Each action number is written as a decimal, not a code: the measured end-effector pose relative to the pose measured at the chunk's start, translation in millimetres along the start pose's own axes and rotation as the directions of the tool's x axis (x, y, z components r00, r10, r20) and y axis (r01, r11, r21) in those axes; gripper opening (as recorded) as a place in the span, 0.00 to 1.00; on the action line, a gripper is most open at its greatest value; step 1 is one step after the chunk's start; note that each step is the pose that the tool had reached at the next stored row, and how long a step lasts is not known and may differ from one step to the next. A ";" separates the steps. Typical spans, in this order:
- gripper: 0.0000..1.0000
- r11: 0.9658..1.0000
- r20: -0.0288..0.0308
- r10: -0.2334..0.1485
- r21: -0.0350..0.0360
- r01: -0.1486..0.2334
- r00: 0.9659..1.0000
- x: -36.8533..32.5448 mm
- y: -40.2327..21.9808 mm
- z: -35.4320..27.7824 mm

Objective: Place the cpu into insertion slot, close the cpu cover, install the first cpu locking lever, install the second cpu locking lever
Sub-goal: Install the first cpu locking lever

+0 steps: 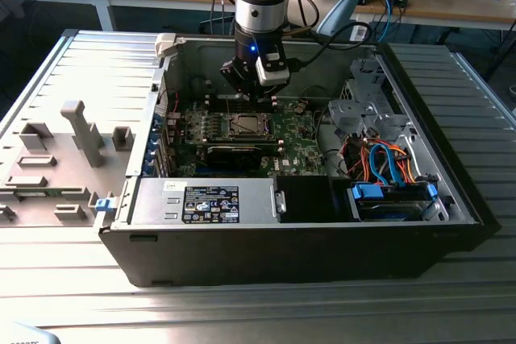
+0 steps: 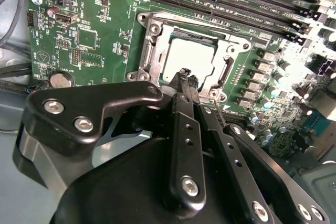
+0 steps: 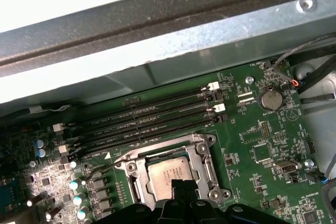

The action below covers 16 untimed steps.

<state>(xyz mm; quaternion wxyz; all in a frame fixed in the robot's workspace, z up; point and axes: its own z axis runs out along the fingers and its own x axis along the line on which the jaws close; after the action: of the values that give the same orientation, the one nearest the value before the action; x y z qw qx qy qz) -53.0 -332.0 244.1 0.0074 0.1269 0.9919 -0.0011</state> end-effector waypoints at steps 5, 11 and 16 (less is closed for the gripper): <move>0.11 1.000 0.000 -0.005 0.000 0.005 1.000 0.0 0.0 0.0; 0.11 1.000 0.000 -0.009 0.000 0.009 1.000 0.0 0.0 0.0; 0.11 1.000 0.000 -0.013 0.000 0.013 1.000 0.0 0.0 0.0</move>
<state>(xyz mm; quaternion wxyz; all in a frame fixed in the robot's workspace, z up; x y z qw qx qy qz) -53.0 -332.0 244.1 0.0074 0.1204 0.9927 -0.0011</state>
